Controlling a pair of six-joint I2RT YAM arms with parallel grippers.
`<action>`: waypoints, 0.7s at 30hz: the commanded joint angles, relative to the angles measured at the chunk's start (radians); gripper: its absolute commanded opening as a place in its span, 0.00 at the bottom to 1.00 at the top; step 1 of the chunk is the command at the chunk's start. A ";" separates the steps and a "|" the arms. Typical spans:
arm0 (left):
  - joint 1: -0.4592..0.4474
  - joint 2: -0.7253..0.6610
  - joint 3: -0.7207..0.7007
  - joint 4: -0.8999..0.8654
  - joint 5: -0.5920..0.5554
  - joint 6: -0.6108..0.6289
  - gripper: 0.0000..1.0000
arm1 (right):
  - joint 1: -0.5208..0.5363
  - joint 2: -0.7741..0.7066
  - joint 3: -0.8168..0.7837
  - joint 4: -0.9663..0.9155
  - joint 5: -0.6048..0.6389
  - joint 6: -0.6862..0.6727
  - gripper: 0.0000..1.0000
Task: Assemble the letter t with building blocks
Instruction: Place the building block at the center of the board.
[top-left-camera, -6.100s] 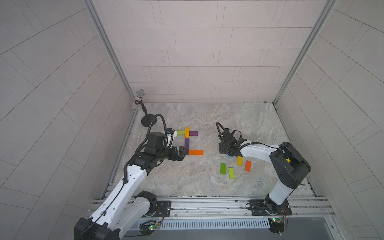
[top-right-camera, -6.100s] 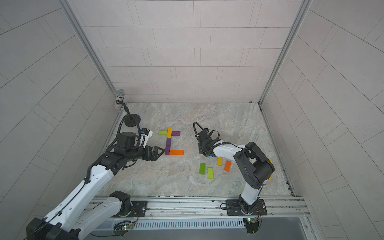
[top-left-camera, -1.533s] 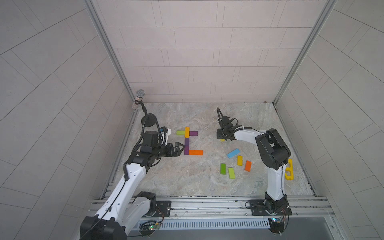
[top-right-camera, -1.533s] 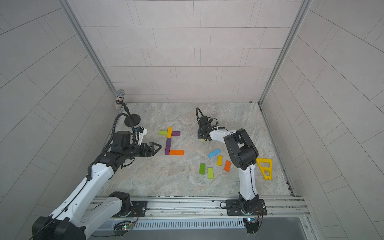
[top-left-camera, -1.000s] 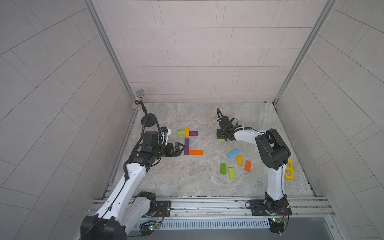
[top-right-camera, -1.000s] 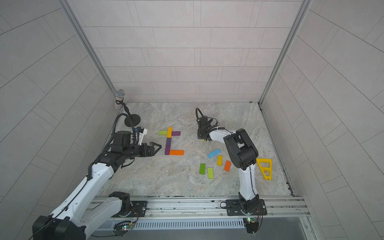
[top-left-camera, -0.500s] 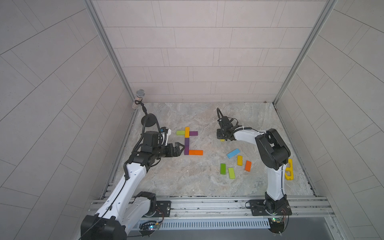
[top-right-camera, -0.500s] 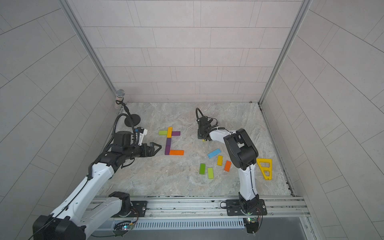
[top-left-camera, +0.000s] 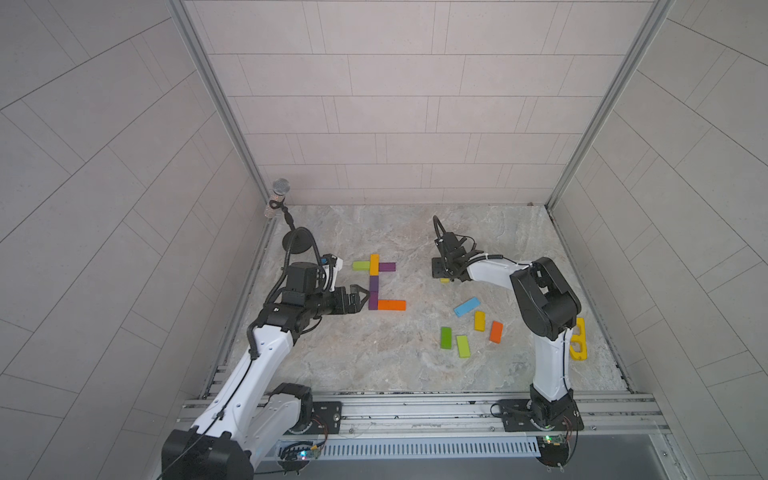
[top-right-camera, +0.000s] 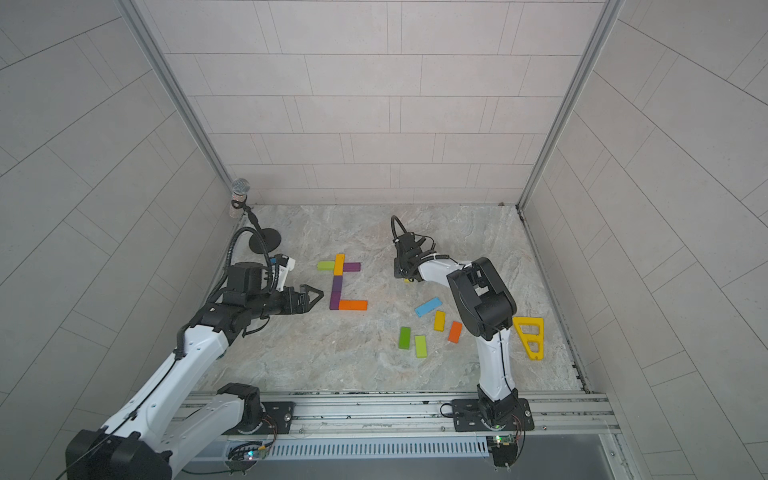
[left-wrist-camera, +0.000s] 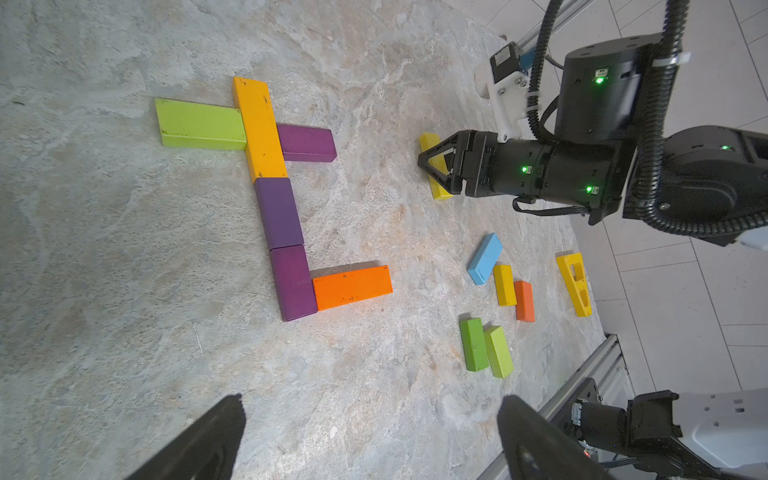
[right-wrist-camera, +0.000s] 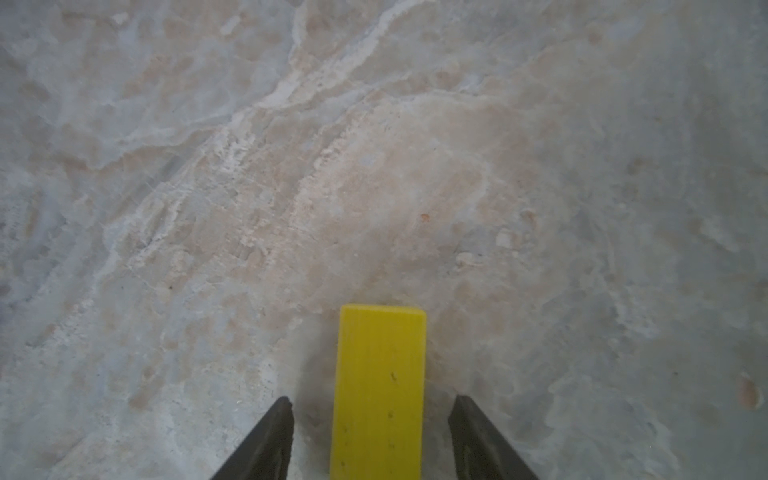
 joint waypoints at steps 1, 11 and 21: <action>0.007 0.004 -0.007 0.015 0.013 0.000 1.00 | -0.001 0.008 -0.003 -0.012 0.017 -0.006 0.73; 0.006 0.068 0.035 -0.058 0.065 0.027 1.00 | 0.016 -0.106 -0.058 0.022 0.032 -0.062 1.00; 0.003 -0.040 -0.030 0.074 0.098 -0.006 1.00 | 0.068 -0.385 -0.237 -0.011 0.040 -0.077 1.00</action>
